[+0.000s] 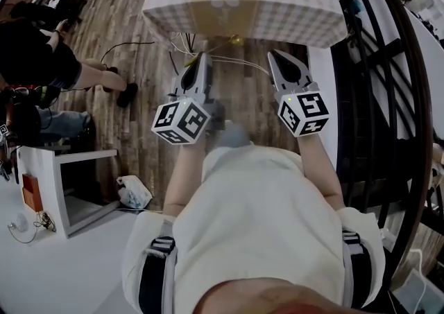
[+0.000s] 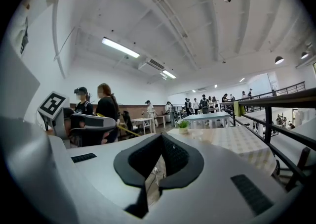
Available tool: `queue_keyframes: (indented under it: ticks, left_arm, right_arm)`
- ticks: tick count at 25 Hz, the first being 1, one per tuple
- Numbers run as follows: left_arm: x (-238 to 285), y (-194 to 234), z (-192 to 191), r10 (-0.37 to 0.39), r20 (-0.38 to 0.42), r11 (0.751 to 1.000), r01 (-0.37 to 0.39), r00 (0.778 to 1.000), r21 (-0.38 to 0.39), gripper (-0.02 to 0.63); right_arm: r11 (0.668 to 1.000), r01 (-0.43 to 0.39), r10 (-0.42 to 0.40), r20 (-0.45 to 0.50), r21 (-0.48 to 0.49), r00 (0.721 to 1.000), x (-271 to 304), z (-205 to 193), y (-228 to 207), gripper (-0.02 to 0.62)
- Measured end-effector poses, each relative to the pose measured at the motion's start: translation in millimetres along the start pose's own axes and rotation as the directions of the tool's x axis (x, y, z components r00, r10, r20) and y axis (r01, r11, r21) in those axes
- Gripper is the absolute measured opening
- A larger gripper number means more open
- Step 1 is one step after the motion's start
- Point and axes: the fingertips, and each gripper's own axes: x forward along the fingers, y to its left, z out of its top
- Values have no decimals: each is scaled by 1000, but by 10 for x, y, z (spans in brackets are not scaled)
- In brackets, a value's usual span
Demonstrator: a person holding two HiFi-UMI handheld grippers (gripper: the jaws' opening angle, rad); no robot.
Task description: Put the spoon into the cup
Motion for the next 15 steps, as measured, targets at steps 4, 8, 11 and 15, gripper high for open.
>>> queue_keyframes:
  ticks: [4,8,11,15]
  left_arm:
    - [45,43,13,3,3,1000,-3,1000,-14,5]
    - [111,86,23,0,6,1000,0,1000,-21,5]
    - [258,132,30,0,3,1000,0,1000,-25,5]
    - [453,199,43,-9,-7,1000,9,1000,-24,5]
  right_arm:
    - [1000,0,0,-10,0,1000,66,-30,-27,0]
    - [1000,4,-4,-21,4,1000,119,-65,-77,0]
    - [1000,9,-9,-28,13,1000,214,-88,-188,0]
    - [1000,15,-14,-41,7,999,361,-104,-301,0]
